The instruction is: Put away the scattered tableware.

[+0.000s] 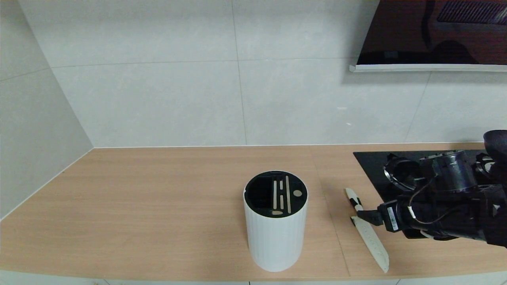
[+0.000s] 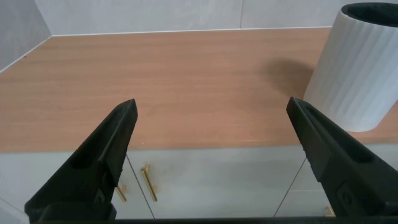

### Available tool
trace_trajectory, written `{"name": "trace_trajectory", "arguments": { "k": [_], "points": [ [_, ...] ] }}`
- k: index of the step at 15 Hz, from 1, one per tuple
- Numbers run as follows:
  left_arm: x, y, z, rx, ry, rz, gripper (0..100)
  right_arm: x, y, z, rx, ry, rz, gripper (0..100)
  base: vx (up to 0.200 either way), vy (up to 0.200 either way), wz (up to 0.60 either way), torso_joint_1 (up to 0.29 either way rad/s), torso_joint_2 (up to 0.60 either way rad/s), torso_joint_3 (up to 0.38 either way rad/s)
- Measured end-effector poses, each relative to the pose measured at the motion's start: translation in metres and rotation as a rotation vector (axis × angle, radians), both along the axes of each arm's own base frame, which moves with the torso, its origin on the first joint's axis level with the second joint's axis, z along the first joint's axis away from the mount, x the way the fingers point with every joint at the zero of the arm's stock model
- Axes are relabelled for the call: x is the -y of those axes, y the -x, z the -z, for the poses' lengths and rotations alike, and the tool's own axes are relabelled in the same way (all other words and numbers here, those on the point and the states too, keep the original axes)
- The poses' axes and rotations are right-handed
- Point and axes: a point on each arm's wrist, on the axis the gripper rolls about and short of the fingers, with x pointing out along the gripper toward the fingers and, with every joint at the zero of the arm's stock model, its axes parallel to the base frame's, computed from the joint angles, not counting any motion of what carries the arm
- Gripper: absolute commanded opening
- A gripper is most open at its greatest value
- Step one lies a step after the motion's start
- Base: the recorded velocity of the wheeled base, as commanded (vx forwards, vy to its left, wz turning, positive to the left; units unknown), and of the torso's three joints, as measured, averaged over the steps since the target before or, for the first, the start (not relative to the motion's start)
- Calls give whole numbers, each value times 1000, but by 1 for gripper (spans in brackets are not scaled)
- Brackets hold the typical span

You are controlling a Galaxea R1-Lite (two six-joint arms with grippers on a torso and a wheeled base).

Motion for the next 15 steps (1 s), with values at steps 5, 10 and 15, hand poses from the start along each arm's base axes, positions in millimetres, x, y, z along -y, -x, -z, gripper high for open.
{"name": "trace_trajectory", "arguments": {
  "k": [5, 10, 15],
  "points": [
    [0, 0, 0, 0, 0, 0, 100, -8, -27, 39, -20, 27, 93, 100, 0, 0, 0, 0, 0, 0],
    [0, 0, 0, 0, 0, 0, 100, -13, -51, 77, 1, 35, 198, 100, 0, 0, 0, 0, 0, 0],
    [0, 0, 0, 0, 0, 0, 100, -15, -58, 102, -29, 41, 217, 100, 0, 0, 0, 0, 0, 0]
  ]
}}
